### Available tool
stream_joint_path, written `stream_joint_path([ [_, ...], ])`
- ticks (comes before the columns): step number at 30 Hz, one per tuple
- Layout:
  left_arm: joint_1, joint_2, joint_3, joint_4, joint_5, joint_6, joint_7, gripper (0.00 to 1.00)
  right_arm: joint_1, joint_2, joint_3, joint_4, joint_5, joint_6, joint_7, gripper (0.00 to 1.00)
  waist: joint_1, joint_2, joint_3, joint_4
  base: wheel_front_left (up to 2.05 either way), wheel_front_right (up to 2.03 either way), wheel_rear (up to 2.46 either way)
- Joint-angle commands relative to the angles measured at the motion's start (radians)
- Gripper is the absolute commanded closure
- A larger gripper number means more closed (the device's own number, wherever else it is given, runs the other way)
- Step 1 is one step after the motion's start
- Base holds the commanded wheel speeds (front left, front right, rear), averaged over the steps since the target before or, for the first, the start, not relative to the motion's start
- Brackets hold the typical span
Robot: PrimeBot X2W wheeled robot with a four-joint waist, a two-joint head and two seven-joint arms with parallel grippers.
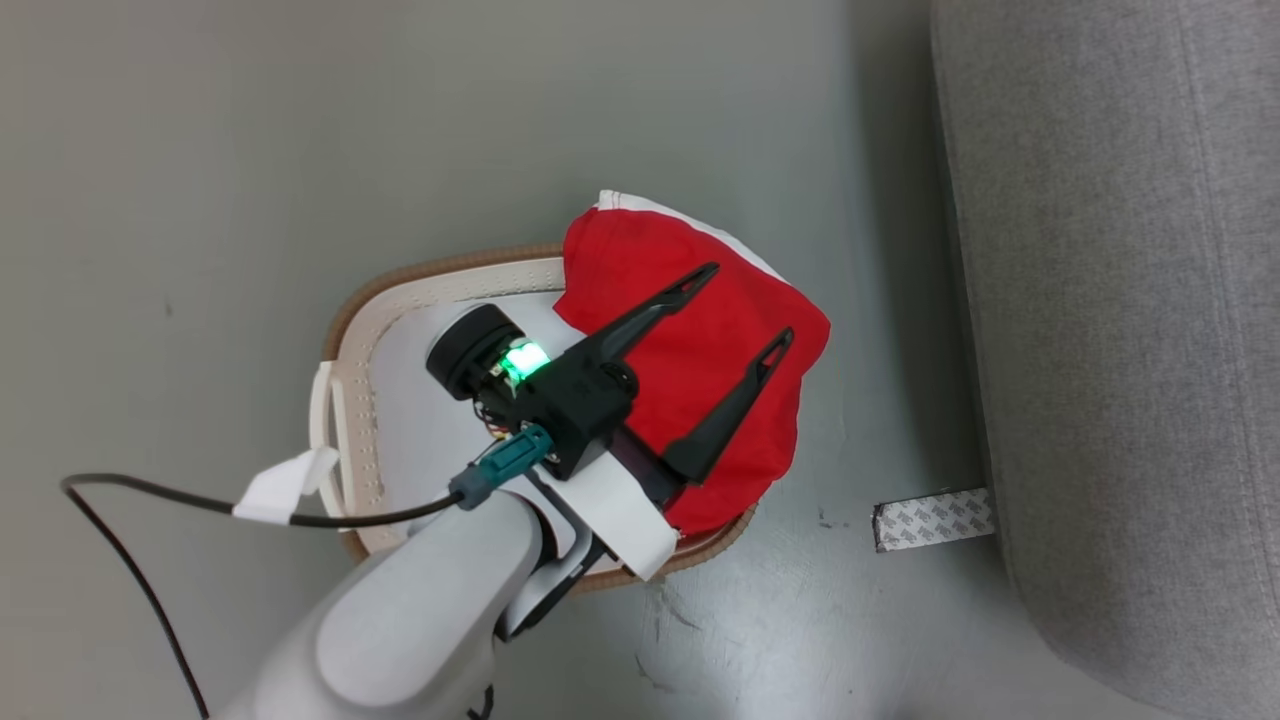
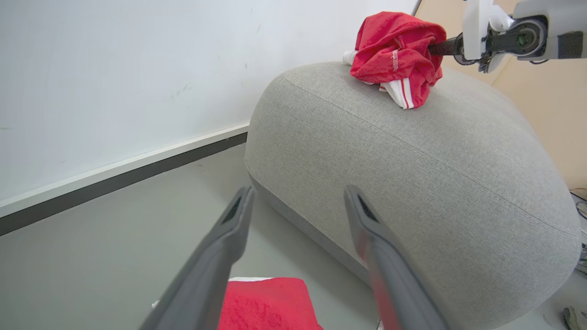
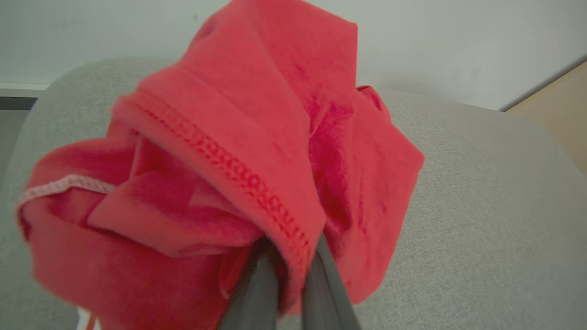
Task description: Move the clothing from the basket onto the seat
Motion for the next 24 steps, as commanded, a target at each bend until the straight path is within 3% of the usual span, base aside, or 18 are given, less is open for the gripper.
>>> stream_joint_path([
  [1,-0.010,0.008,0.002,0.000,-0.007,0.001,-0.002,0.00,0.010,-0.005,0.007,0.007,0.016,-0.003,0.004,1.00,-0.0002,0.0000,0.001,0.003,0.00,0.00,0.00],
  [3,-0.008,0.009,0.002,0.005,-0.012,0.002,-0.006,0.00,0.013,-0.010,0.024,0.016,0.030,-0.003,0.016,0.85,-0.0002,0.0000,-0.006,0.002,0.00,0.00,0.00],
  [4,-0.005,0.010,0.003,0.010,-0.016,0.002,-0.008,0.00,0.015,-0.011,0.033,0.019,0.034,-0.003,0.022,0.69,-0.0002,0.0000,-0.012,0.001,0.00,0.00,0.00],
  [5,-0.002,0.010,0.004,0.015,-0.018,0.003,-0.011,0.00,0.016,-0.012,0.042,0.021,0.039,-0.003,0.027,0.06,-0.0002,0.0000,-0.021,-0.002,0.00,0.00,0.00],
  [6,0.002,0.009,0.004,0.019,-0.019,0.003,-0.013,0.00,0.016,-0.013,0.045,0.029,0.049,-0.003,0.037,0.00,-0.0002,0.0000,-0.031,-0.004,0.00,0.00,0.00],
  [17,0.074,-0.017,0.010,0.081,-0.054,0.020,-0.041,0.00,0.065,-0.034,0.175,-0.010,0.131,-0.003,0.169,0.00,-0.0002,0.0000,-0.235,-0.017,0.00,0.00,0.00],
  [24,0.154,-0.014,0.057,0.111,-0.094,0.050,-0.052,0.00,0.091,-0.073,0.243,-0.128,0.178,-0.003,0.149,0.00,-0.0002,0.0000,-0.396,-0.008,0.00,0.00,0.00],
])
